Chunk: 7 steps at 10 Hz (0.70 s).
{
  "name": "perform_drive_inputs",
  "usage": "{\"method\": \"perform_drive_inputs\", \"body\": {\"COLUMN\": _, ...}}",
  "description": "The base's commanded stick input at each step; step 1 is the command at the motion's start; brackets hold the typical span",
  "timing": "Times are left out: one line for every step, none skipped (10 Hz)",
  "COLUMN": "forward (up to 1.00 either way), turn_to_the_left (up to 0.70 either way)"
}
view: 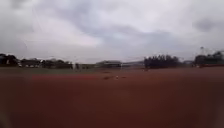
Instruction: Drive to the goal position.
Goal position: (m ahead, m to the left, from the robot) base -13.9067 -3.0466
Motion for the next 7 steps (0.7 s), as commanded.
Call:
{"method": "perform_drive_inputs", "body": {"forward": 0.00, "turn_to_the_left": -0.70}}
{"method": "perform_drive_inputs", "body": {"forward": 0.00, "turn_to_the_left": -0.70}}
{"method": "perform_drive_inputs", "body": {"forward": 0.00, "turn_to_the_left": -0.70}}
{"method": "perform_drive_inputs", "body": {"forward": 0.00, "turn_to_the_left": -0.70}}
{"method": "perform_drive_inputs", "body": {"forward": 0.00, "turn_to_the_left": -0.70}}
{"method": "perform_drive_inputs", "body": {"forward": 0.00, "turn_to_the_left": -0.70}}
{"method": "perform_drive_inputs", "body": {"forward": 0.00, "turn_to_the_left": -0.70}}
